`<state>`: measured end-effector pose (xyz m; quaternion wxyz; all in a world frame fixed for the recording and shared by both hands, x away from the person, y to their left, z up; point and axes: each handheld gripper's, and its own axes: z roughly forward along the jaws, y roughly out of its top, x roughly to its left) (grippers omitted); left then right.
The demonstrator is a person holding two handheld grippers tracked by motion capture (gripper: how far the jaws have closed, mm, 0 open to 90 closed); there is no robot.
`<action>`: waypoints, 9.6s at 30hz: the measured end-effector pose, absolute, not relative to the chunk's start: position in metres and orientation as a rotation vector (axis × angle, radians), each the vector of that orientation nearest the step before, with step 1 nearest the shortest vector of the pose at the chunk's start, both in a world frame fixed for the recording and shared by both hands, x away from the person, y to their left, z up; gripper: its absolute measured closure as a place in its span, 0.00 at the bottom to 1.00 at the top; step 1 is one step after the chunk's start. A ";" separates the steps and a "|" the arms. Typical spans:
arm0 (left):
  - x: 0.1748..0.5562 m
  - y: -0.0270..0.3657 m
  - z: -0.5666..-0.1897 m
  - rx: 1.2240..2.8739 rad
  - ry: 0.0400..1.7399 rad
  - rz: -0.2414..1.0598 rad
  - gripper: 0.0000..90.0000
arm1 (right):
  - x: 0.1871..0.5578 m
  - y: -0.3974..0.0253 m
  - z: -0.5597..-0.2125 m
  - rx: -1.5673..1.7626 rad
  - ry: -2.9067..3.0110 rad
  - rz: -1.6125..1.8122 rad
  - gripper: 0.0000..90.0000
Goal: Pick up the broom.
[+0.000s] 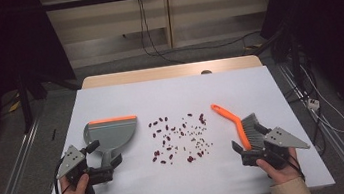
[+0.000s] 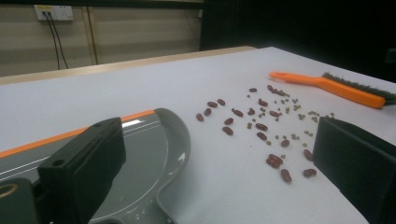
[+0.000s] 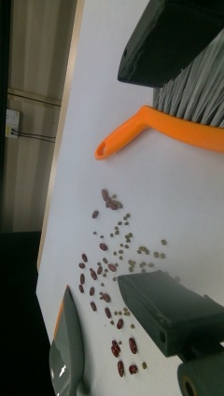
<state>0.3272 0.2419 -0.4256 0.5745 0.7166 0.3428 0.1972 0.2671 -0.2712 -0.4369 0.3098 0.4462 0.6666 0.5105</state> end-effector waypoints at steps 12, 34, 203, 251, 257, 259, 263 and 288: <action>0.327 0.241 -0.425 1.684 0.797 0.465 0.03 | 0.299 -0.277 -0.430 1.269 1.774 1.249 0.05; 0.326 0.240 -0.425 1.688 0.789 0.467 0.03 | 0.351 -0.278 -0.433 1.390 1.877 1.150 0.19; 0.337 0.138 -0.373 1.710 0.538 0.361 0.04 | 0.349 -0.268 -0.362 1.285 1.658 1.476 0.79; 0.395 0.043 -0.410 1.860 0.639 0.265 0.76 | 0.393 -0.160 -0.362 1.150 1.791 1.600 0.79; 0.392 0.048 -0.409 1.838 0.682 0.322 0.79 | 0.393 -0.158 -0.362 1.163 1.783 1.631 0.78; 0.390 0.049 -0.409 1.840 0.684 0.359 0.79 | 0.393 -0.157 -0.361 1.180 1.778 1.637 0.77; 0.391 0.053 -0.409 1.834 0.703 0.389 0.79 | 0.392 -0.155 -0.362 1.198 1.731 1.613 0.54; 0.371 0.043 -0.399 1.792 0.634 0.536 0.77 | 0.394 -0.128 -0.383 1.544 1.694 1.636 0.44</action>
